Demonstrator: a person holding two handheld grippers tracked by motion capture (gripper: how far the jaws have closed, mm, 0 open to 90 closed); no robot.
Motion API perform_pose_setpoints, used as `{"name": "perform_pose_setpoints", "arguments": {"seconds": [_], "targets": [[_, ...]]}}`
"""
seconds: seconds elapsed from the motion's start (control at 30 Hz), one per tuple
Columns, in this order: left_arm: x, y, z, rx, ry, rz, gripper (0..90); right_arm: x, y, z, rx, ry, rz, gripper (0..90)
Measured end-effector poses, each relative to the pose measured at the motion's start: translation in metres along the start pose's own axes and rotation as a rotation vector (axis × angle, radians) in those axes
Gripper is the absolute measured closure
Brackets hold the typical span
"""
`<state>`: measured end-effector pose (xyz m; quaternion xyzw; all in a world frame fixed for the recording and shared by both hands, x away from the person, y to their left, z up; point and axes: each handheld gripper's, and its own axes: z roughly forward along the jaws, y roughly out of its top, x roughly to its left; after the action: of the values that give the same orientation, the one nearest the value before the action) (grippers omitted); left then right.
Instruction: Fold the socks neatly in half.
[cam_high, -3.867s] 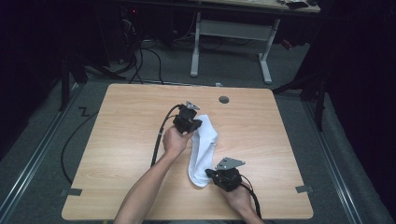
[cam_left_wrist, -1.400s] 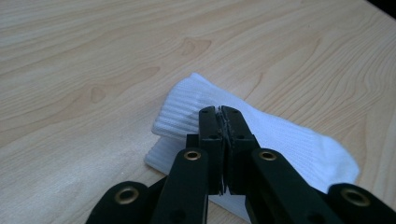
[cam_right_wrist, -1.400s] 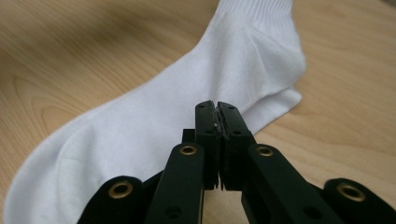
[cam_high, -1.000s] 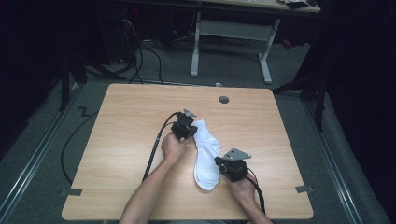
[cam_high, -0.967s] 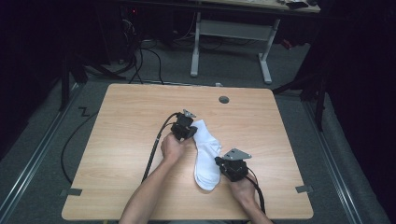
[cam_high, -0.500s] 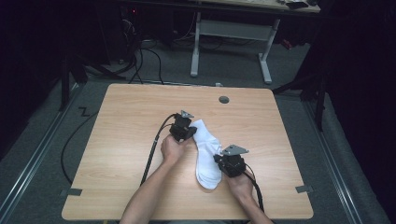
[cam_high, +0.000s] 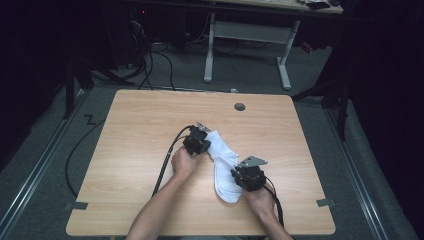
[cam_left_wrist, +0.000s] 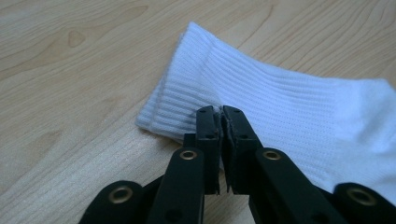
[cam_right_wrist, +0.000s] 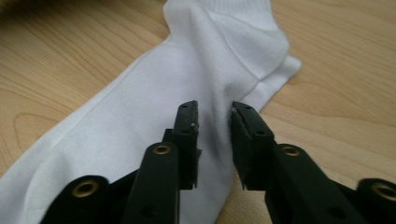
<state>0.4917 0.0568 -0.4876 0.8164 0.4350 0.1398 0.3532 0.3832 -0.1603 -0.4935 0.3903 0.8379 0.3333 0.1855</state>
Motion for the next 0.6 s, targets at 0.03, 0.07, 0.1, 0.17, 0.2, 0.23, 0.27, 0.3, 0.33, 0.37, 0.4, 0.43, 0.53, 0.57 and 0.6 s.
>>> {"name": "perform_pose_setpoints", "arguments": {"seconds": [0.03, 0.07, 0.1, 0.17, 0.2, 0.23, 0.27, 0.3, 0.33, 0.37, 0.4, 0.43, 0.53, 0.57, 0.6], "targets": [[0.000, 0.001, -0.003, -0.007, -0.004, -0.008, 80.5, 0.000, 0.000, 0.001, -0.004, 0.005, 0.007, 69.2], [0.000, 0.002, -0.005, -0.009, -0.001, -0.003, 71.4, -0.001, 0.002, -0.005, -0.082, 0.032, 0.041, 69.3], [-0.001, 0.002, -0.009, -0.017, 0.002, 0.002, 68.8, -0.003, 0.004, -0.009, -0.126, 0.037, 0.053, 69.6], [-0.005, 0.007, -0.020, -0.056, 0.022, 0.035, 66.6, -0.008, 0.011, -0.012, -0.136, 0.047, 0.074, 70.4], [-0.005, 0.007, -0.020, -0.056, 0.022, 0.035, 65.8, -0.008, 0.011, -0.012, -0.136, 0.047, 0.074, 70.4], [-0.009, 0.010, -0.022, -0.086, 0.016, 0.043, 65.0, -0.013, 0.016, -0.009, -0.125, 0.047, 0.071, 72.1], [-0.009, 0.010, -0.022, -0.086, 0.016, 0.043, 64.6, -0.013, 0.016, -0.009, -0.125, 0.047, 0.071, 72.1], [-0.012, 0.010, -0.018, -0.073, -0.003, 0.048, 64.2, -0.015, 0.019, -0.006, -0.106, 0.049, 0.052, 72.8], [-0.012, 0.010, -0.018, -0.073, -0.003, 0.048, 64.2, -0.015, 0.019, -0.006, -0.106, 0.049, 0.052, 72.8], [-0.016, 0.008, -0.008, -0.034, -0.005, 0.057, 64.2, -0.013, 0.021, -0.007, -0.108, 0.051, 0.021, 73.5], [-0.016, 0.008, -0.008, -0.034, -0.005, 0.057, 64.2, -0.011, 0.022, -0.009, -0.110, 0.054, 0.005, 73.6], [-0.017, 0.006, -0.003, -0.011, -0.003, 0.063, 64.2, -0.011, 0.022, -0.009, -0.110, 0.054, 0.005, 73.6], [-0.018, 0.002, 0.006, 0.004, 0.010, 0.064, 64.9, -0.009, 0.021, -0.006, -0.096, 0.086, -0.015, 73.7], [-0.020, 0.004, 0.008, 0.017, 0.045, 0.091, 67.3, -0.007, 0.020, 0.000, -0.079, 0.111, -0.007, 73.5], [-0.020, 0.004, 0.008, 0.017, 0.045, 0.091, 68.2, -0.007, 0.020, 0.000, -0.079, 0.111, -0.007, 73.5]]}}
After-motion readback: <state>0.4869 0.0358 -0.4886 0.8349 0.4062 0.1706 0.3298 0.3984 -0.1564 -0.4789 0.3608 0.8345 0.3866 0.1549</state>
